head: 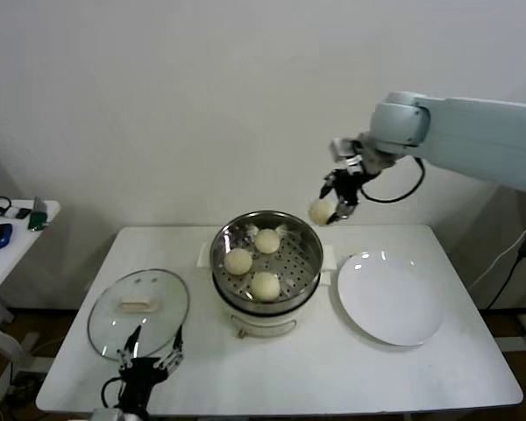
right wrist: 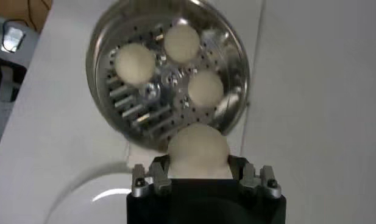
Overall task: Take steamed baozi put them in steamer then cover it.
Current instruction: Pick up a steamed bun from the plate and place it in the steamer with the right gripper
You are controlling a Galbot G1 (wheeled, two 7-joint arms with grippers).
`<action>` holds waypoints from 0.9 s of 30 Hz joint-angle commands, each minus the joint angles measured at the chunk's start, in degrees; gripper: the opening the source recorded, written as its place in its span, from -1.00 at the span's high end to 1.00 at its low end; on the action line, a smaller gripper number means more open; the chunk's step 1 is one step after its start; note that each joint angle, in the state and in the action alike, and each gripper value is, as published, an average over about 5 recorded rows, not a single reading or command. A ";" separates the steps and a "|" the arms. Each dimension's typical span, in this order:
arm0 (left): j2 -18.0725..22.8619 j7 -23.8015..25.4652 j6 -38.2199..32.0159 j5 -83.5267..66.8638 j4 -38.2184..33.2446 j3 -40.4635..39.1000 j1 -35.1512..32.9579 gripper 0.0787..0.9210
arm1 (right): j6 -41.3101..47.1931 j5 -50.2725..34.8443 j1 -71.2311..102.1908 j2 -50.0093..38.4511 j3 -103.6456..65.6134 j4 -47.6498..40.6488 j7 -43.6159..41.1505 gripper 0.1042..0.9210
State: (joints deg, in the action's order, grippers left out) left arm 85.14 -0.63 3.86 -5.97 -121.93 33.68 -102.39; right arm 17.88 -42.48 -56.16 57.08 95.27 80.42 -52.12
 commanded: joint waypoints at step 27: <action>0.42 0.06 0.14 0.38 -0.66 0.20 -0.74 -0.77 | 4.39 7.07 19.61 9.47 -3.58 -6.44 5.09 -0.37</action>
State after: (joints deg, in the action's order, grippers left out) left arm 85.60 -0.62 3.90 -5.52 -122.55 33.84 -103.11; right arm 22.25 -36.64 -39.06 65.64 92.18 75.37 -47.12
